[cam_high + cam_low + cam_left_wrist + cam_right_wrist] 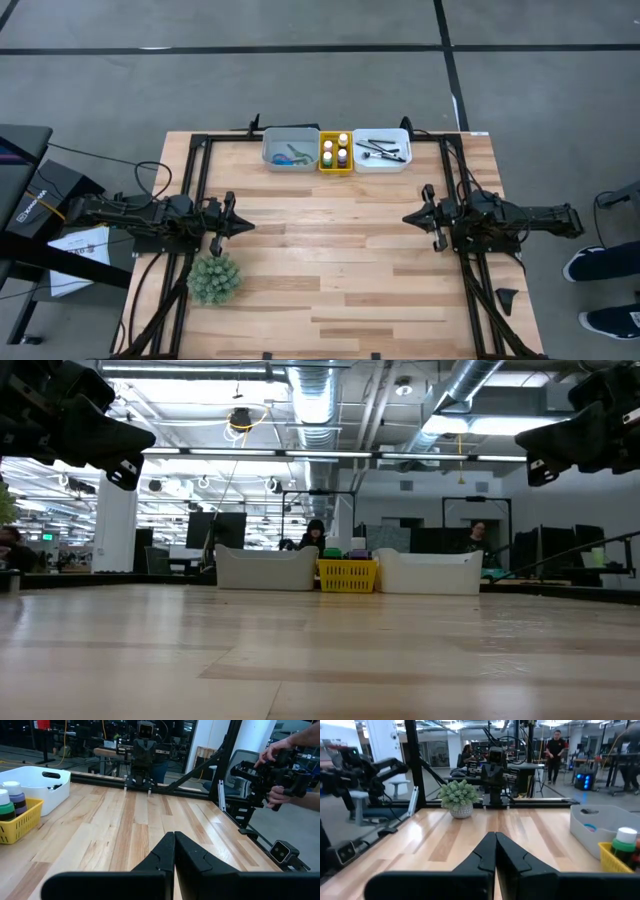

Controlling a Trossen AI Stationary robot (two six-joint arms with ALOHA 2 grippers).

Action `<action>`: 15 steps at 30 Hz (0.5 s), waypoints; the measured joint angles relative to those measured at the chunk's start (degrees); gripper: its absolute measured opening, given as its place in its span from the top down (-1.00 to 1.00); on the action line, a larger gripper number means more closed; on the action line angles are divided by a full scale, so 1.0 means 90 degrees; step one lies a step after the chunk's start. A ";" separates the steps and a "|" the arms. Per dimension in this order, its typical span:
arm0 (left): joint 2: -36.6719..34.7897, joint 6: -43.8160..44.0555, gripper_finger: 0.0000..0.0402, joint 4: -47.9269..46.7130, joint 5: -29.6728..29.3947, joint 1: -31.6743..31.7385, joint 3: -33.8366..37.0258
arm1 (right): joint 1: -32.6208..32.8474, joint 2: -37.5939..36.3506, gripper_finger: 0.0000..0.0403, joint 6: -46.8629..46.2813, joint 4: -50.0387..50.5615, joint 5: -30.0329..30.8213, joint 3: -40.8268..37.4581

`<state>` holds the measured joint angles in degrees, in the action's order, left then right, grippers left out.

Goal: Pick & Place Paint Supplies
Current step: Return to Home Position

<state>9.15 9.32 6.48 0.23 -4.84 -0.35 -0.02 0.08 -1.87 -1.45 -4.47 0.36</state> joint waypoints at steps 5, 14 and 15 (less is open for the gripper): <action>0.0000 0.0000 1.00 0.0000 0.0000 -0.0002 0.0001 | -0.0004 0.0002 1.00 -0.0007 0.0000 0.0000 0.0000; 0.0000 -0.0001 1.00 0.0000 0.0000 -0.0001 0.0001 | -0.0004 0.0075 1.00 -0.0007 -0.0006 0.0000 -0.0002; 0.0000 0.0000 1.00 0.0000 0.0000 0.0000 0.0001 | -0.0004 0.0075 1.00 -0.0007 -0.0014 0.0000 -0.0005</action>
<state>9.15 9.32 6.48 0.23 -4.84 -0.34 -0.05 0.75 -1.93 -1.58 -4.47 0.32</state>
